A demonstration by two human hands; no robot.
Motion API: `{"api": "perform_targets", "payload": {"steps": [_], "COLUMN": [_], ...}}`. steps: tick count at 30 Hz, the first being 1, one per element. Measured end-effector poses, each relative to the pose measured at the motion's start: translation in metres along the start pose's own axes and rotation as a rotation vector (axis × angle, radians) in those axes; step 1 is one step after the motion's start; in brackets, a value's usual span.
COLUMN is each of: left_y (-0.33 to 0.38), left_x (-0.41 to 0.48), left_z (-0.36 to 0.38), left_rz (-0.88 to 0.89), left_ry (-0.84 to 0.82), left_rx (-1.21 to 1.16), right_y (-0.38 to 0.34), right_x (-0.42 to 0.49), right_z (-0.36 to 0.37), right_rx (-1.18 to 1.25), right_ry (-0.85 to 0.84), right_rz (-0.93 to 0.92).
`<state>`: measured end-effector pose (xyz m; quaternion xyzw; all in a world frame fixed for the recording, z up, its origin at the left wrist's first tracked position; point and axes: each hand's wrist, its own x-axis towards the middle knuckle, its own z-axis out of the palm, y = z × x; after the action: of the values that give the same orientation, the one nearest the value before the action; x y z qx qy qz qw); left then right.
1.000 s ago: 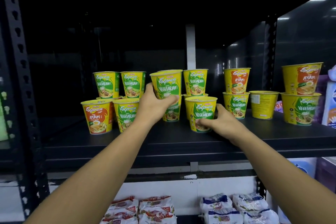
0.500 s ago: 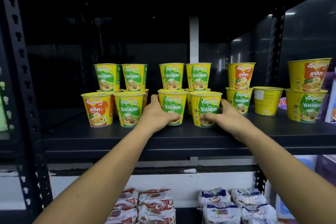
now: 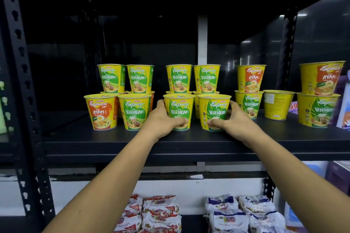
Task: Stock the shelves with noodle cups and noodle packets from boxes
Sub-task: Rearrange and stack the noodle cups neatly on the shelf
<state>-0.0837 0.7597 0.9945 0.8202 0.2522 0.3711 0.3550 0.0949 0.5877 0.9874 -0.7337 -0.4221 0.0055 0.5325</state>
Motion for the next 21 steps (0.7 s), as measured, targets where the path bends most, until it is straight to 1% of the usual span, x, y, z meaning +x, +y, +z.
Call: {"api": "perform_targets", "payload": {"steps": [5, 9, 15, 21], "left_y": [0.0004, 0.0014, 0.0008, -0.0004], "left_x": [-0.0016, -0.0011, -0.0007, 0.0018], "left_z": [0.0002, 0.0006, 0.0008, 0.0011], "left_rz": [-0.001, -0.003, 0.000, -0.004], "left_ry": [0.040, 0.036, 0.025, 0.040], "left_rx": [0.009, 0.039, 0.056, 0.016], "right_y": [0.0008, 0.0014, -0.0002, -0.0036], "right_x": [0.0010, 0.0002, -0.0005, -0.0046], "right_z": [0.0012, 0.0023, 0.0021, 0.0046], "right_rx": [-0.052, -0.124, -0.147, -0.228], "right_ry": [0.021, 0.033, 0.001, 0.026], "right_rz": [0.015, 0.011, 0.009, -0.010]}}
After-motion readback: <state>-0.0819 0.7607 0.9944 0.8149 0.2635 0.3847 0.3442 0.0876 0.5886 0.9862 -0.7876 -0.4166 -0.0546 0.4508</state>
